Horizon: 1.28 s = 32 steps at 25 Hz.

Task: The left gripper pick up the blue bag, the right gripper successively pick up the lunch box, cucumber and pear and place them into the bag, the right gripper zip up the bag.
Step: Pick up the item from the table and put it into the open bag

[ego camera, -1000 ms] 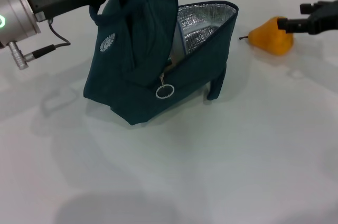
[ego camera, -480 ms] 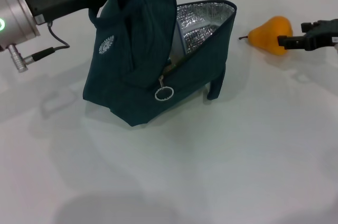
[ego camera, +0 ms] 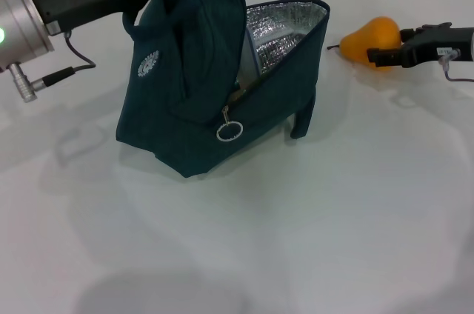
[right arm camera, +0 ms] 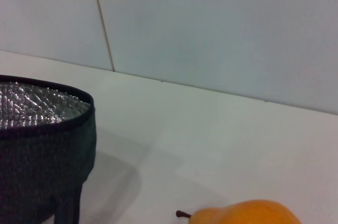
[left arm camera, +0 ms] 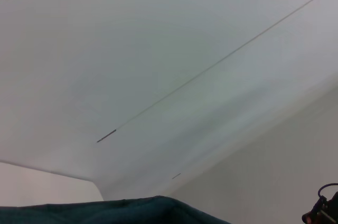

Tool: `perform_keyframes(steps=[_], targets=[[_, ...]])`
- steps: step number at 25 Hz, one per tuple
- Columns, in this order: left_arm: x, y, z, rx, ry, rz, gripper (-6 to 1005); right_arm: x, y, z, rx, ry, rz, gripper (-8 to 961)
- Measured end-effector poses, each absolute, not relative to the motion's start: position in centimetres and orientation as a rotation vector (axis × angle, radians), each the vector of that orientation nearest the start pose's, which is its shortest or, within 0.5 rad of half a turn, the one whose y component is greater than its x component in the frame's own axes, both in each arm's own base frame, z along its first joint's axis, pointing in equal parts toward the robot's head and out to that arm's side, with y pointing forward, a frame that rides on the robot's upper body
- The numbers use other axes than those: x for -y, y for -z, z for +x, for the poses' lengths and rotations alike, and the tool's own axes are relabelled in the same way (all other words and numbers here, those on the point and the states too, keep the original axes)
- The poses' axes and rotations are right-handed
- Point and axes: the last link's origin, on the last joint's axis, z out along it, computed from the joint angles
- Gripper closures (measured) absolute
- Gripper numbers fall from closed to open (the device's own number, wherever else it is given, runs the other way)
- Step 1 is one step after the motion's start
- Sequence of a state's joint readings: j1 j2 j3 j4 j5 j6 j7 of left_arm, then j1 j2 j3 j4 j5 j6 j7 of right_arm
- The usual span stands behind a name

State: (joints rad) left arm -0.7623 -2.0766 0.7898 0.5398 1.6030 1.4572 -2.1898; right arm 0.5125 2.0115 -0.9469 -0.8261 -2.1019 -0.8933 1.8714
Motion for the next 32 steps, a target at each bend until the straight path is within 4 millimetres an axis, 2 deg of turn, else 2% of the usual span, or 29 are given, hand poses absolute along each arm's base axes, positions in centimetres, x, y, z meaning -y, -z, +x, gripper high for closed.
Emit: perform_keyframes(steps=[13, 24, 32], targets=[[-39.90, -0.50, -15.60, 1.576, 1.338, -2.426, 948, -40.90, -5.20, 30.36, -0.888, -0.202, -2.167, 146], [-39.81, -0.60, -15.98, 1.583, 1.339, -2.413, 948, -40.98, -5.24, 30.43, -0.892, -0.207, -2.155, 251], [-39.80, -0.70, -16.12, 1.584, 1.340, -2.408, 948, -40.71, -5.52, 30.55, -0.898, -0.218, -2.148, 251]])
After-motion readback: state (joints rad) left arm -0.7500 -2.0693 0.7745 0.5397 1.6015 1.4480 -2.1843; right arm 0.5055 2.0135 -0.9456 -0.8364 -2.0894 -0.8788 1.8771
